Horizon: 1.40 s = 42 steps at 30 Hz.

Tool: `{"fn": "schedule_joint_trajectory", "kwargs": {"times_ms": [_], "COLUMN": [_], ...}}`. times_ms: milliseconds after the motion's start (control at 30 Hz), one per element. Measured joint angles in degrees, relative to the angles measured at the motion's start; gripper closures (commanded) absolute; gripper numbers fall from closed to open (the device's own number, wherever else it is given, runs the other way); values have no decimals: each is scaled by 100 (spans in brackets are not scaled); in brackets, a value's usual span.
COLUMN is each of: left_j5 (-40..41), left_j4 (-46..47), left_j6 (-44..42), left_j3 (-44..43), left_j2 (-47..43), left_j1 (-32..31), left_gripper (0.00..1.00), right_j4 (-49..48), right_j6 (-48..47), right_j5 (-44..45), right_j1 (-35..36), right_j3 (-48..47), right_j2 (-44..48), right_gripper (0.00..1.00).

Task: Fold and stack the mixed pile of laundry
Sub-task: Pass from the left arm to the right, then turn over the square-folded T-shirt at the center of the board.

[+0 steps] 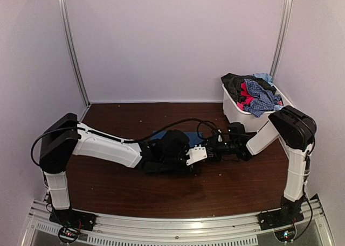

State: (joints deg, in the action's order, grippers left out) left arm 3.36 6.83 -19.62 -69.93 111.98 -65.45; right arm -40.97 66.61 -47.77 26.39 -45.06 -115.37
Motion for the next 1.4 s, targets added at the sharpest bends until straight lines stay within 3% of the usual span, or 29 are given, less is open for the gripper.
{"fn": "schedule_joint_trajectory", "kwargs": {"times_ms": [467,700,900,1067,1133,1400], "left_j5": [-59,-55,37,136,138,179], "left_j4": [0,4,2,42,74,313], "left_j6": [-20,-20,140,627,914,2140], "left_j3": [361,435,553,1193,1469,2463], "left_j2": [-197,-378,-470,-1224,-1646,-3095], "left_j1": [-151,-153,-164,-46,188,1488], "left_gripper": [100,100,67,51,37,28], "right_j4": [-57,114,710,2083,2804,5805], "right_j6": [210,122,-321,-1294,-1818,-4323], "right_j5": [55,103,223,511,662,1971], "right_j1": [-146,-155,-162,-186,-192,-247], "right_j3": [-835,-1139,-1434,-1906,-2225,-4249], "right_j2": [-673,-857,-857,-544,-334,428], "right_gripper": [66,100,100,100,100,100]}}
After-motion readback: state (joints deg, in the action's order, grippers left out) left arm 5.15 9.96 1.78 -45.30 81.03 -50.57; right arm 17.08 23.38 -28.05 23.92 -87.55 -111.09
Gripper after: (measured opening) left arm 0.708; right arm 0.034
